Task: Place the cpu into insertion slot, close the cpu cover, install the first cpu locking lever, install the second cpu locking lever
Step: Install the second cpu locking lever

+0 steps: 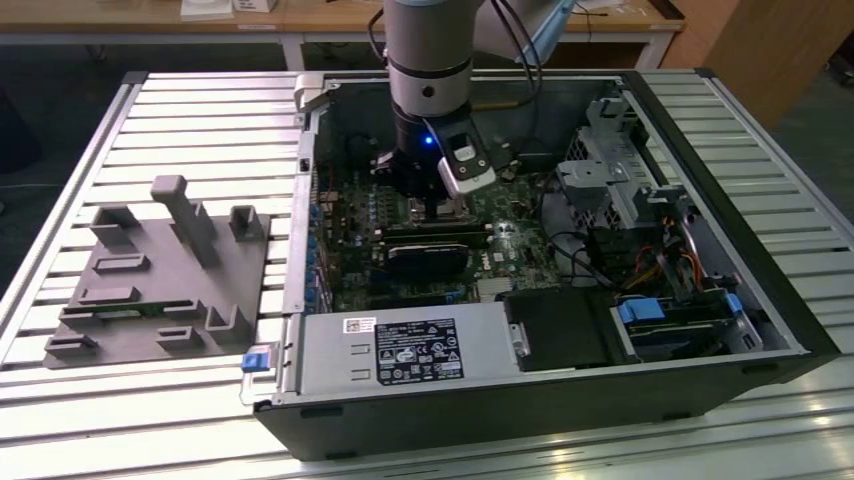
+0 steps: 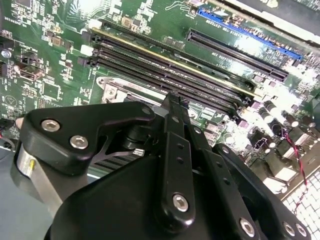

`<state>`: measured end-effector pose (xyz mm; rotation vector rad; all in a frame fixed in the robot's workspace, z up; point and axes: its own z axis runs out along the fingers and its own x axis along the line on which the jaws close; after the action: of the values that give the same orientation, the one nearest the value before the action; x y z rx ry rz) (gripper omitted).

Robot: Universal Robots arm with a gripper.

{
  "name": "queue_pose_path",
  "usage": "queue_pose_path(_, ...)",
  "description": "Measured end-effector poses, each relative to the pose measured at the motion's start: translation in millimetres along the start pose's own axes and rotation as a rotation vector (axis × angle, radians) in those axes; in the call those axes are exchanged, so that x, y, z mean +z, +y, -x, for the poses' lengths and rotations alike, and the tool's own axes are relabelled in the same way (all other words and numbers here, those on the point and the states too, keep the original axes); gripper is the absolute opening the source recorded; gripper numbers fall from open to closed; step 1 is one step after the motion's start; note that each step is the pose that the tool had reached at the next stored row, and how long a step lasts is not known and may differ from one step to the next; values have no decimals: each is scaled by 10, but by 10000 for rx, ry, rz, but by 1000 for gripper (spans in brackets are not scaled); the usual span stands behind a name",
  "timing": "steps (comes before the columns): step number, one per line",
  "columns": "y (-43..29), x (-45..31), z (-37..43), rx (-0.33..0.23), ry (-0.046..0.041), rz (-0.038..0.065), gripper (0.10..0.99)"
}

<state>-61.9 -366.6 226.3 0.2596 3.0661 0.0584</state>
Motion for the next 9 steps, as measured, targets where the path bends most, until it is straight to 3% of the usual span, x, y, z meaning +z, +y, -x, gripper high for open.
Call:
queue_pose_path(5, -14, 7, 0, 0, 6, 27, 106)
queue_pose_path(9, -61, 37, 0, 12, 35, 203, 106)
